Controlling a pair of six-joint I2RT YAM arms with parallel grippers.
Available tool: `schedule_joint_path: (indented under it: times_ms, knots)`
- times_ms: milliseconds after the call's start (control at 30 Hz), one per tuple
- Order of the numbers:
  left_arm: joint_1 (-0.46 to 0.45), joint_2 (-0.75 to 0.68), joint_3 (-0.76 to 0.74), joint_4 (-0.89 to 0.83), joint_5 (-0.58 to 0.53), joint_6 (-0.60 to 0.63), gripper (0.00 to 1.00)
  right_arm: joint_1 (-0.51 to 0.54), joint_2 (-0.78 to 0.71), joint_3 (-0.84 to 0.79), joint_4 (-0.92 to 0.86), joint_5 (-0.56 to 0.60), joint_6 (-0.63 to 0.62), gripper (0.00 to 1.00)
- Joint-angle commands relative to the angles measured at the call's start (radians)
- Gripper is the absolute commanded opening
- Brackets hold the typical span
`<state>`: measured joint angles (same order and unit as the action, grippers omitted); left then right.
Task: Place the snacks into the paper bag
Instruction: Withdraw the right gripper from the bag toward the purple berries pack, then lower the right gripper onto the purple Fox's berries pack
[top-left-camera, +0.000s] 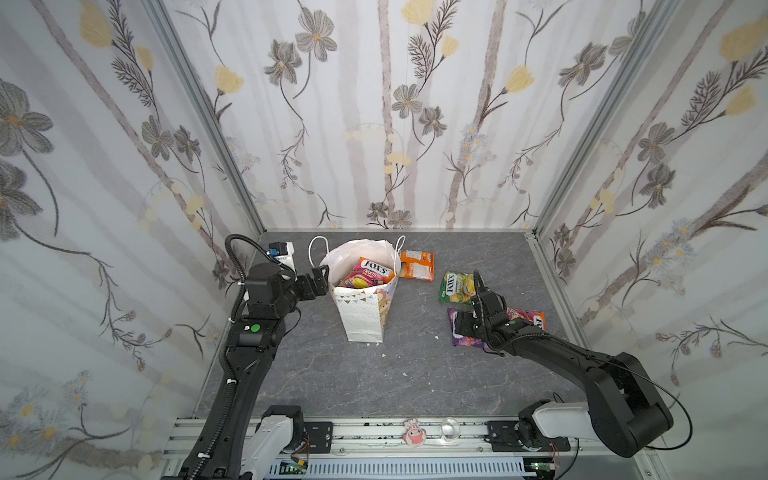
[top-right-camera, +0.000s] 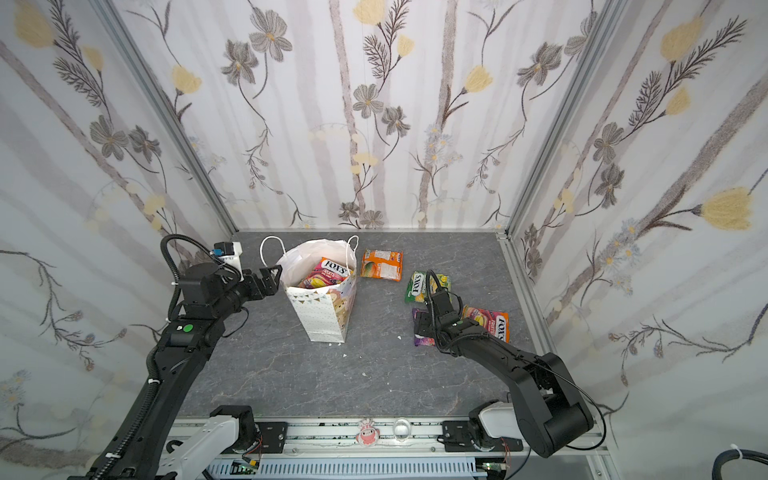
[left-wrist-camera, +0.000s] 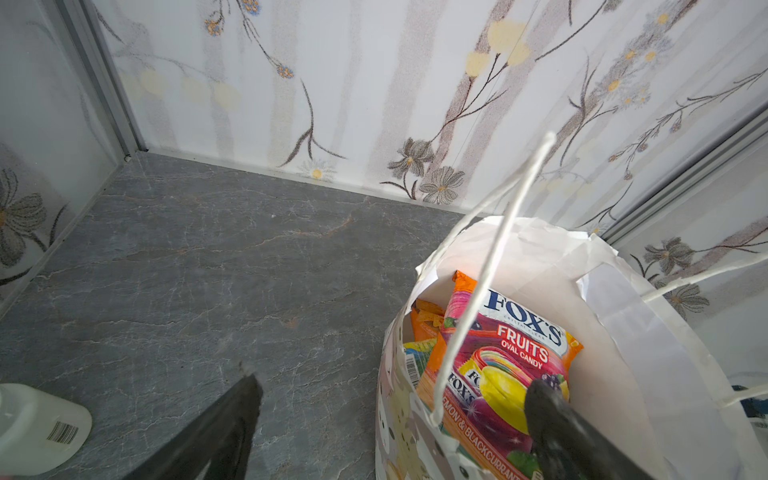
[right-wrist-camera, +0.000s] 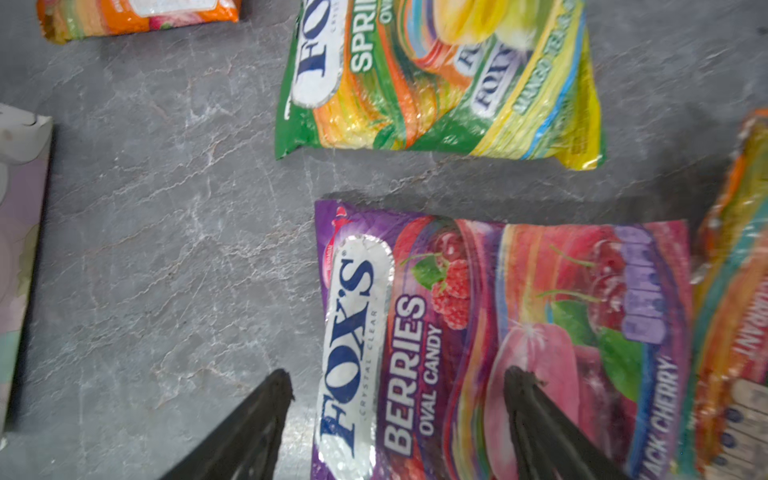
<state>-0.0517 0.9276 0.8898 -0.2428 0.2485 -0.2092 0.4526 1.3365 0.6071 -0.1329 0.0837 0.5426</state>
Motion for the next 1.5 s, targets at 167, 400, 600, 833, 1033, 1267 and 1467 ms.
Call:
schedule_joint_path:
  times_ms: [167,400,600,833,1033,1267,1467]
  knots:
    - [0.000,-0.003,0.000,0.023,0.012,0.002,0.99,0.113,-0.048,-0.097,0.119,-0.141,0.125,0.77]
    - [-0.001,0.001,0.000,0.022,0.014,0.004,0.99,0.205,-0.166,-0.049,0.130,-0.157,0.178,0.77]
    - [0.000,0.001,0.001,0.023,0.017,0.007,0.99,0.195,-0.406,-0.106,0.011,0.043,0.221,0.76]
    - [0.000,-0.002,0.000,0.025,0.018,0.005,0.99,0.143,-0.559,-0.268,0.015,0.027,0.298,0.75]
    - [0.000,-0.001,0.000,0.025,0.018,0.006,1.00,0.089,-0.516,-0.306,0.048,-0.017,0.301,0.75]
    - [0.000,0.005,0.002,0.028,0.024,0.008,1.00,0.029,-0.509,-0.379,0.113,-0.048,0.305,0.74]
    - [-0.001,0.005,0.001,0.029,0.027,0.010,1.00,-0.052,-0.547,-0.440,0.194,-0.076,0.312,0.70]
